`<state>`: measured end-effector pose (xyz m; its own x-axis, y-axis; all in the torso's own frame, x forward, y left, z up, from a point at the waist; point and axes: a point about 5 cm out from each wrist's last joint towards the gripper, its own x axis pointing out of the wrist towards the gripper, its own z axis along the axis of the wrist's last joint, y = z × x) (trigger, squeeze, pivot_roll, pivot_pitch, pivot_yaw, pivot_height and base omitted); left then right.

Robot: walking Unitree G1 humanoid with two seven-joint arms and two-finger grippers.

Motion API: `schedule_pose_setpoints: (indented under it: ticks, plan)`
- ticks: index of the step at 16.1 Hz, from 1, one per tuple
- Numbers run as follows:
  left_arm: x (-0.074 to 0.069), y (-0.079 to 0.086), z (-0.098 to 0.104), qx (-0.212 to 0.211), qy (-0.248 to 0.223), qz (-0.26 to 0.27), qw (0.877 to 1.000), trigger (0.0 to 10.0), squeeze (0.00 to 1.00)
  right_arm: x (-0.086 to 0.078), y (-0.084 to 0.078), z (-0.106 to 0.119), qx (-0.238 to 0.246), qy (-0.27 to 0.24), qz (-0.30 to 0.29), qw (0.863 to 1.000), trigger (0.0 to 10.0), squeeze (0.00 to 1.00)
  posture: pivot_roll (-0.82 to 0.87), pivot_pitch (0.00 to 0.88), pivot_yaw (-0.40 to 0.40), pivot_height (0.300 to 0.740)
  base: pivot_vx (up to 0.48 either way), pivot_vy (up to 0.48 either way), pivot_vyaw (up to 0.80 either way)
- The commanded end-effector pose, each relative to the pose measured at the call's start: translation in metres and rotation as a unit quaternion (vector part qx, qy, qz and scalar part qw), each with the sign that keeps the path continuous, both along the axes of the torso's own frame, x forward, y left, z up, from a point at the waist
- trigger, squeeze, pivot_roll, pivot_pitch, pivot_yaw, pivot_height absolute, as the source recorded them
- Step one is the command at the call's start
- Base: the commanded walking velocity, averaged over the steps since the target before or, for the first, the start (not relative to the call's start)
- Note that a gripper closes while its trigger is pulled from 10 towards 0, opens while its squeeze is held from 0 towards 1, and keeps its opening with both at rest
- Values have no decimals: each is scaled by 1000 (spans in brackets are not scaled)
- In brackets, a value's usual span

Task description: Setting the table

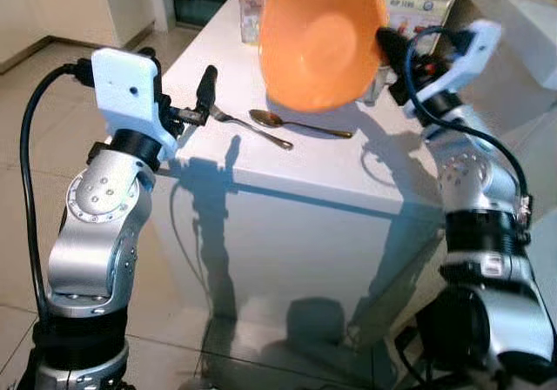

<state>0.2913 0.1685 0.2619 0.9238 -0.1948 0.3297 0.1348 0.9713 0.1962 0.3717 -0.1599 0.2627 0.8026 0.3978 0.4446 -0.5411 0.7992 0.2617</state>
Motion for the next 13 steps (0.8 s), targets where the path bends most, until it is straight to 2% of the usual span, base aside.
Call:
schedule_pose_setpoints:
  ticks: [1, 4, 5, 6, 7, 8, 11, 12, 13]
  plan:
    - [3, -3, -2, 7, 3, 3, 1000, 10000, 0, -8, -4, 11, -2, -41, -16, 999, 0, 0, 43, 0, -48, 740, 0, 0, 0]
    - [4, -5, -5, 5, 9, 1, 1000, 10000, 0, -17, -4, 6, 5, -36, -28, 999, 0, 0, 50, 0, -50, 740, 0, 0, 0]
    - [4, -6, -4, -9, 9, -4, 1000, 10000, 0, -19, -4, 5, 7, -35, -30, 999, 0, 0, 53, 0, -52, 740, 0, 0, 0]
    - [4, -9, -3, -52, 15, -32, 998, 10000, 0, -22, -4, 5, 11, -36, -32, 999, 0, 0, 54, 0, -53, 740, 0, 0, 0]
    - [0, -19, -2, -106, 17, -104, 989, 10000, 1000, -25, -4, 5, 15, -38, -32, 999, 0, 0, 54, 0, -53, 740, 0, 0, 0]
    - [-1, -28, -3, -133, 24, -149, 980, 10000, 1000, -27, -3, 7, 18, -43, -31, 998, 0, 0, 55, 0, -48, 740, 0, 0, 0]
    - [9, -36, -16, -135, 89, -187, 969, 10000, 1000, -36, 0, 15, 23, -58, -22, 998, 0, 0, 51, 0, -37, 740, 0, 0, 0]
    - [14, -34, -18, -156, 103, -188, 964, 10000, 1000, -39, 2, 17, 24, -62, -15, 998, 0, 0, 48, 0, -34, 740, 0, 0, 0]
    - [19, -31, -18, -198, 109, -194, 955, 10000, 1000, -42, 4, 20, 26, -67, -3, 997, 0, 0, 45, 0, -29, 740, 0, 0, 0]
